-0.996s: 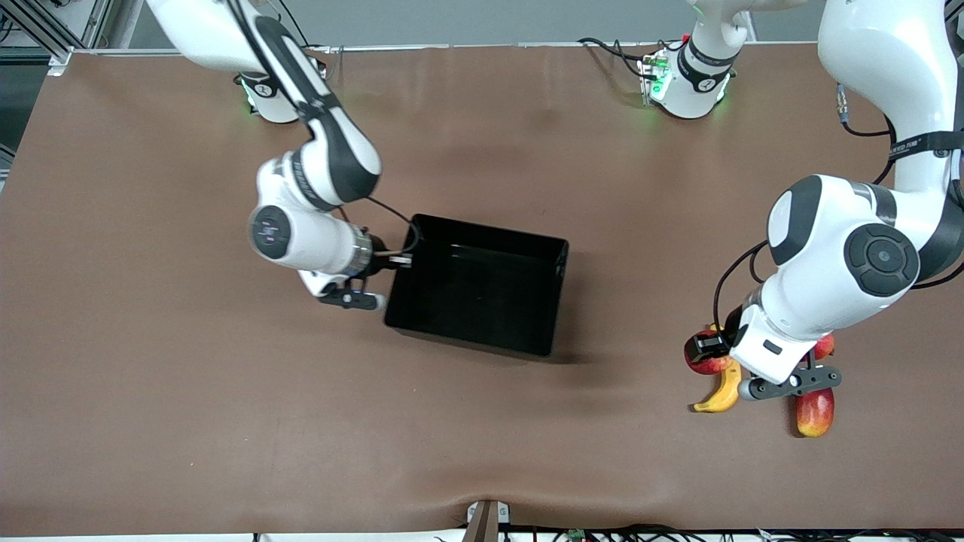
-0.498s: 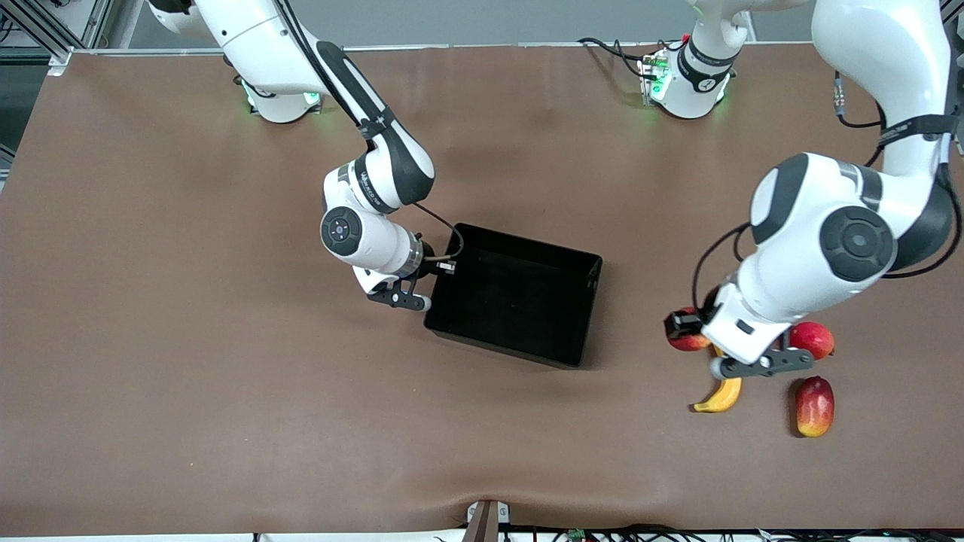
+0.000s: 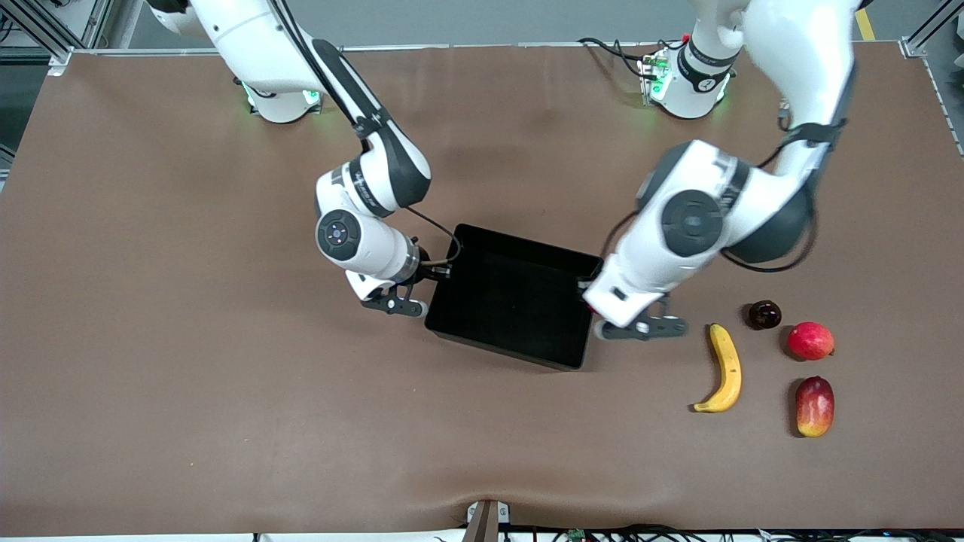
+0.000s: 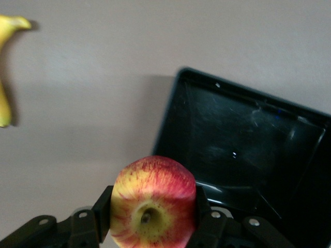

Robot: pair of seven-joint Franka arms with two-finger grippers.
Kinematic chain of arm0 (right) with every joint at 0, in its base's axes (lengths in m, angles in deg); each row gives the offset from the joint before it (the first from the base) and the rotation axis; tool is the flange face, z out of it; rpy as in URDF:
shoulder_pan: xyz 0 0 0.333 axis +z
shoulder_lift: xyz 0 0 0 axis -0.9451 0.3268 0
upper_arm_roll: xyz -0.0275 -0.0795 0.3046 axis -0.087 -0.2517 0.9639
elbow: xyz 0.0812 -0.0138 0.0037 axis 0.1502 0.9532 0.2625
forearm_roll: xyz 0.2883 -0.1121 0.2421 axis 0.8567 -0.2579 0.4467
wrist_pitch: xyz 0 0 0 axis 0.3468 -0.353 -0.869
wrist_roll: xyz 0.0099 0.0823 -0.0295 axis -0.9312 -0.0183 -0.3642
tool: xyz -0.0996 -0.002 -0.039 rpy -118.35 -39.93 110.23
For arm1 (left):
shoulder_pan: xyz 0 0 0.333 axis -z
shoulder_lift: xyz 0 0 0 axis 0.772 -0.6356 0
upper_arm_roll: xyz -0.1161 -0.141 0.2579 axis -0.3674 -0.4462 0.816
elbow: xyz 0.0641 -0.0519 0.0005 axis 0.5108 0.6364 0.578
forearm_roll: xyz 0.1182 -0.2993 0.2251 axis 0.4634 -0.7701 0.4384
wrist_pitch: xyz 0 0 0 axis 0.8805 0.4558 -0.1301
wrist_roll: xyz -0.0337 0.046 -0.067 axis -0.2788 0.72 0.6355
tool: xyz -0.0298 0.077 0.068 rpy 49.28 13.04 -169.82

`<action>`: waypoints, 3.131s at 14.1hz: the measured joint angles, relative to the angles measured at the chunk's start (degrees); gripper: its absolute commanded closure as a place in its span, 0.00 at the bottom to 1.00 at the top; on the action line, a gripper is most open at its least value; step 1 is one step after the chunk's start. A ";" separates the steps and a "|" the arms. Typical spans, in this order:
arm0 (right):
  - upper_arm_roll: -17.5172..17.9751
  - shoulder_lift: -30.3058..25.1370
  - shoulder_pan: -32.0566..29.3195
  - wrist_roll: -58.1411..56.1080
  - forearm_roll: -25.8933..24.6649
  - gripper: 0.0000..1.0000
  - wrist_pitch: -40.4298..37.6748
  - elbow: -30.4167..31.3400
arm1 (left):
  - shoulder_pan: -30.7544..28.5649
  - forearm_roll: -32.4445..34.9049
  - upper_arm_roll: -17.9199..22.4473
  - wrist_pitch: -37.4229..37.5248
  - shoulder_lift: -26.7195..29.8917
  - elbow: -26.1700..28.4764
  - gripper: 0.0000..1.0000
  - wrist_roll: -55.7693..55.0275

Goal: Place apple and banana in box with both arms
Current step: 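Carry the apple over the tray while the right gripper withdraws, then lower the apple into the tray and open the left gripper, then move the left gripper to the yellow banana and grasp it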

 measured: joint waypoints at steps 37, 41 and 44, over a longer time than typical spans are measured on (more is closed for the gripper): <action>2.34 -27.19 -36.31 -29.56 -19.10 0.00 -50.19 -15.92 | -21.12 9.88 2.33 -24.10 -8.68 7.85 0.06 25.39; 2.43 -32.02 -36.31 -29.56 -19.93 0.00 -46.83 -9.24 | -22.54 10.02 3.70 -27.55 -11.98 7.90 0.13 25.75; 2.41 -31.92 -36.44 -29.61 -20.80 0.00 -45.32 -12.36 | -22.56 10.03 5.28 -29.55 -14.22 7.93 0.35 25.75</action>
